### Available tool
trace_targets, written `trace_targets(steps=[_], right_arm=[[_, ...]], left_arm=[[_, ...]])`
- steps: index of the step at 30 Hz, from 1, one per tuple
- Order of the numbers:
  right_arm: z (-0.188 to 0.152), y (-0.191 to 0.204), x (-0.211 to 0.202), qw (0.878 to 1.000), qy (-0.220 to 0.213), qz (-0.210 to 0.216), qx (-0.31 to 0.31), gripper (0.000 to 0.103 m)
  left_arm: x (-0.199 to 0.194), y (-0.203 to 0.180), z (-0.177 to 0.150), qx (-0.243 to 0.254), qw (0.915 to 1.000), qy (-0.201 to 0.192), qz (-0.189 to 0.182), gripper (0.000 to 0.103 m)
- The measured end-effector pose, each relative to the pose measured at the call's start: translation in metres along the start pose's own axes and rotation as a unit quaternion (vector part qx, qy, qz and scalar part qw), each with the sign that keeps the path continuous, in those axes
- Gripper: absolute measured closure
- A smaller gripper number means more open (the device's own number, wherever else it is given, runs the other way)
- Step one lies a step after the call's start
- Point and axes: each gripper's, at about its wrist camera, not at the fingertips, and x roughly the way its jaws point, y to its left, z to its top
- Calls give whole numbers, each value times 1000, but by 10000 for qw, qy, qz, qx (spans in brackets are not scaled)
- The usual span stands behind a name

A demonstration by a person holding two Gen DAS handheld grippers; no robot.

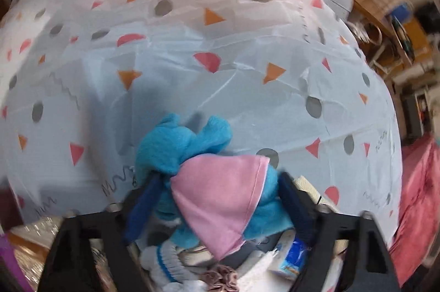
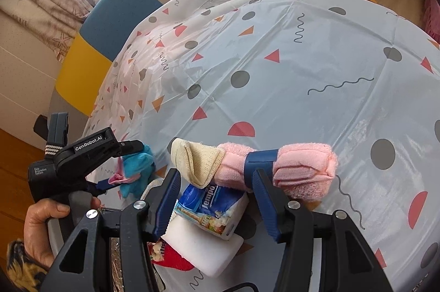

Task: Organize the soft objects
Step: 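Grasp the blue-pink plush doll with the left tool while the right tool reaches the beige mesh roll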

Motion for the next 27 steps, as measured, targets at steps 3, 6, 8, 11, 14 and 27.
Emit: trace_targets(steps=[3,6,8,11,14,27], right_arm=[[0,1,1,10000,6,-16,-33,48],[0,1,-1,9999,-51,-57,-67,48],[0,-1,-2,10000,-72,-57,-15,48],[1,-4,-2,10000,-37,-40,72,48],[2,-4,-2,10000,-30,-27,89,48],[1,-6,-4,9999,-25,-38,121,48]], left_arm=[[-4,-17,-7,682,9971,-149,-293,52],[-12,-41,-21,1525,9861,-364,-548,63],[-14,-52,-29,1984,9781,-426,-457,63],[-17,-46,-27,1857,9805,-233,-594,40],[-27,-33,-20,1409,9874,-248,-681,28],[-13,12,-11,-1347,9774,513,-1547,13]])
